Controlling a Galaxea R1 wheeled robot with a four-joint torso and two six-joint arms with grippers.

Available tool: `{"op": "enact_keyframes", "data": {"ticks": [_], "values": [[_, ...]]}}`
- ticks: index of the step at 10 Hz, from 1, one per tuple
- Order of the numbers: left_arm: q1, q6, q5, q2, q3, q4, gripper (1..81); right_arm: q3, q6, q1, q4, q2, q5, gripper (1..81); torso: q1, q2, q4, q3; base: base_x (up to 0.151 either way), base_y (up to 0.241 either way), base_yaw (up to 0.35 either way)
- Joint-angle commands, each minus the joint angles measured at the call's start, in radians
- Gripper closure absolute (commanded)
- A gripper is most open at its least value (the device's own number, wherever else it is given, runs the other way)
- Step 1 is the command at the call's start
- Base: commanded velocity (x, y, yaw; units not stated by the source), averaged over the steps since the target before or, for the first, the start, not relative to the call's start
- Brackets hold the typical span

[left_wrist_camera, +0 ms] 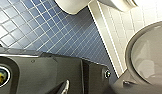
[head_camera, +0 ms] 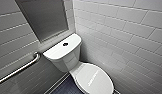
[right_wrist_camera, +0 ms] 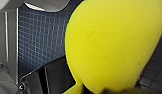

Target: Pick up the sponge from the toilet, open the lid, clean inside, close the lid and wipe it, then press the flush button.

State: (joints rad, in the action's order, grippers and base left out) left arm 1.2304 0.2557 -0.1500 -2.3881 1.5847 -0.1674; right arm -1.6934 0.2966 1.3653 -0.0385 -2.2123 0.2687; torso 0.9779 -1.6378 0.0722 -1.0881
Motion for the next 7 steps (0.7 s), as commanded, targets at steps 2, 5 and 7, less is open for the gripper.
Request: {"op": "enact_keyframes", "data": {"ticks": [2, 5, 7], "values": [[-0.093, 0.027, 0.089, 0.038, -0.040, 0.003, 1.0, -0.014, -0.004, 0.045, 0.037, 0.006, -0.019, 81.1, 0.080, -0.125, 0.000, 0.000, 0.000, 0.000, 0.000], [-0.139, 0.063, 0.089, 0.039, -0.035, 0.003, 1.0, -0.020, -0.004, 0.076, 0.037, 0.000, -0.008, 81.1, 0.077, -0.124, 0.000, 0.000, 0.000, 0.000, 0.000], [-0.203, 0.094, 0.090, 0.030, -0.028, 0.003, 1.0, -0.046, -0.004, 0.100, 0.037, -0.014, 0.006, 81.1, 0.087, -0.140, 0.000, 0.000, 0.000, 0.000, 0.000]]}}
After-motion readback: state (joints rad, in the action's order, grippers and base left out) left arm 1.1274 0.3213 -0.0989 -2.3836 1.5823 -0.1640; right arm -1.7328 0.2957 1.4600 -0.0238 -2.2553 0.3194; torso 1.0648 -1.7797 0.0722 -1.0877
